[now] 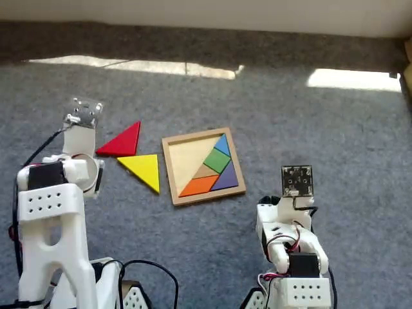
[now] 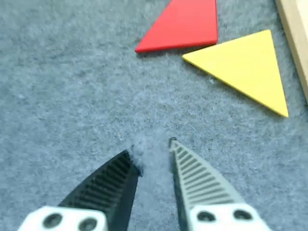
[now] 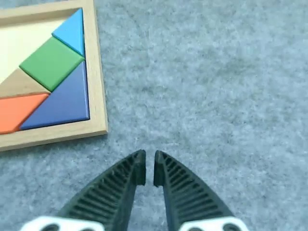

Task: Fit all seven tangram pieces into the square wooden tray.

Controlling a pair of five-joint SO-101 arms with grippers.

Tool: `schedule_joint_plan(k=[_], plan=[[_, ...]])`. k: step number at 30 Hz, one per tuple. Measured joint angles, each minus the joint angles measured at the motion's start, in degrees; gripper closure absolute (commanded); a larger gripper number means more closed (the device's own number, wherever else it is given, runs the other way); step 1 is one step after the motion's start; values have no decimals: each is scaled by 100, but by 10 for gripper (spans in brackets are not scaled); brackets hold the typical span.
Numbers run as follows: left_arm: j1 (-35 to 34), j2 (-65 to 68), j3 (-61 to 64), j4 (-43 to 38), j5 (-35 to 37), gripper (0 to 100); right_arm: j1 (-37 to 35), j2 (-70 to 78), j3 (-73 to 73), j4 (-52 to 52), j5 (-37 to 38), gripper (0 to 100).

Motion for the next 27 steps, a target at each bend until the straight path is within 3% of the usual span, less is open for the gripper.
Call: schedule_joint_plan(k=[6,12,20,27], plan=[[0,255,-1248,519,-123,727,0,-677,-9,976,0,953],[545,2084,-2435,1090,-299,723,0,-703,-9,1073,0,953],[1530,4615,-4000,1275,1565,723,0,-703,-9,1073,0,953],[1978,6312,-4958,1275,3068,723,0,-703,-9,1073,0,953]])
